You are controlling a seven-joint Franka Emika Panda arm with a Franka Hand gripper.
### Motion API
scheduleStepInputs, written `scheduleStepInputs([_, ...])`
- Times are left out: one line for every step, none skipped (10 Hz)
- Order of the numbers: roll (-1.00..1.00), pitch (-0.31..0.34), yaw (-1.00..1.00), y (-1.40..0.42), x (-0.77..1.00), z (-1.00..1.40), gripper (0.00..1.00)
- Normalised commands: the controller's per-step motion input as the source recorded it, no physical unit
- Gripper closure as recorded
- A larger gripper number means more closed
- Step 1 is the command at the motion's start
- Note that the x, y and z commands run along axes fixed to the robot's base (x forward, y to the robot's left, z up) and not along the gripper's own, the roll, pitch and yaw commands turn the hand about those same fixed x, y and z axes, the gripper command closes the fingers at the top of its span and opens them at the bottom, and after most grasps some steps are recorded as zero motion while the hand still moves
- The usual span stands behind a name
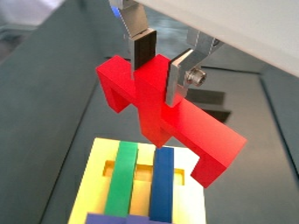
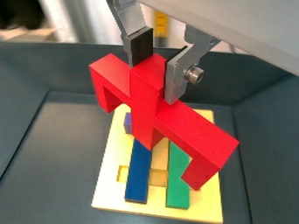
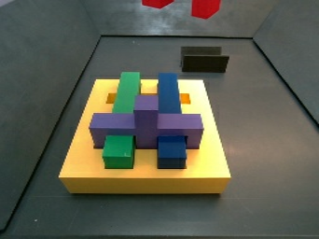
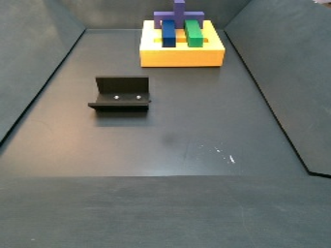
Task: Pick up the red object. Move up. Move to above the board. Insert the red object.
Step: Move to above the board, then insert the red object.
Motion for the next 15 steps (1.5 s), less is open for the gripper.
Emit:
scheduleStepInputs([0.0, 0.126, 1.0, -0.05, 0.08, 0.02, 1.0])
scheduleStepInputs([0.01, 0.146, 1.0, -0.04, 0.08, 0.02, 1.0])
scheduleStepInputs([0.01, 0.165, 1.0, -0.04, 0.07, 0.02, 1.0])
scheduleStepInputs([0.01, 0.181, 1.0, -0.04, 0.07, 0.03, 1.0])
scheduleStepInputs([0.02, 0.224, 1.0, -0.03, 0.08, 0.03, 1.0])
scheduleStepInputs([0.03, 0.267, 1.0, -0.03, 0.08, 0.03, 1.0])
scheduleStepInputs([0.04, 0.256, 0.69, -0.03, 0.09, 0.03, 1.0])
scheduleStepInputs([0.04, 0.236, 0.53, -0.03, 0.09, 0.03, 1.0])
scheduleStepInputs([0.05, 0.188, 0.27, -0.03, 0.08, 0.03, 1.0])
scheduleStepInputs([-0.02, 0.0, 0.0, 0.0, 0.0, 0.0, 1.0])
scheduleStepInputs([0.0, 0.0, 0.0, 0.0, 0.03, 0.0, 1.0])
scheduleStepInputs([-0.02, 0.0, 0.0, 0.03, 0.0, -0.03, 1.0])
scheduleStepInputs([-0.13, -0.037, -0.03, 0.19, 0.0, -0.36, 1.0])
scheduleStepInputs([-0.29, -0.13, 0.0, 0.31, -0.04, -0.59, 1.0])
scheduleStepInputs([-0.33, -0.139, 0.0, 0.28, -0.07, -0.51, 1.0])
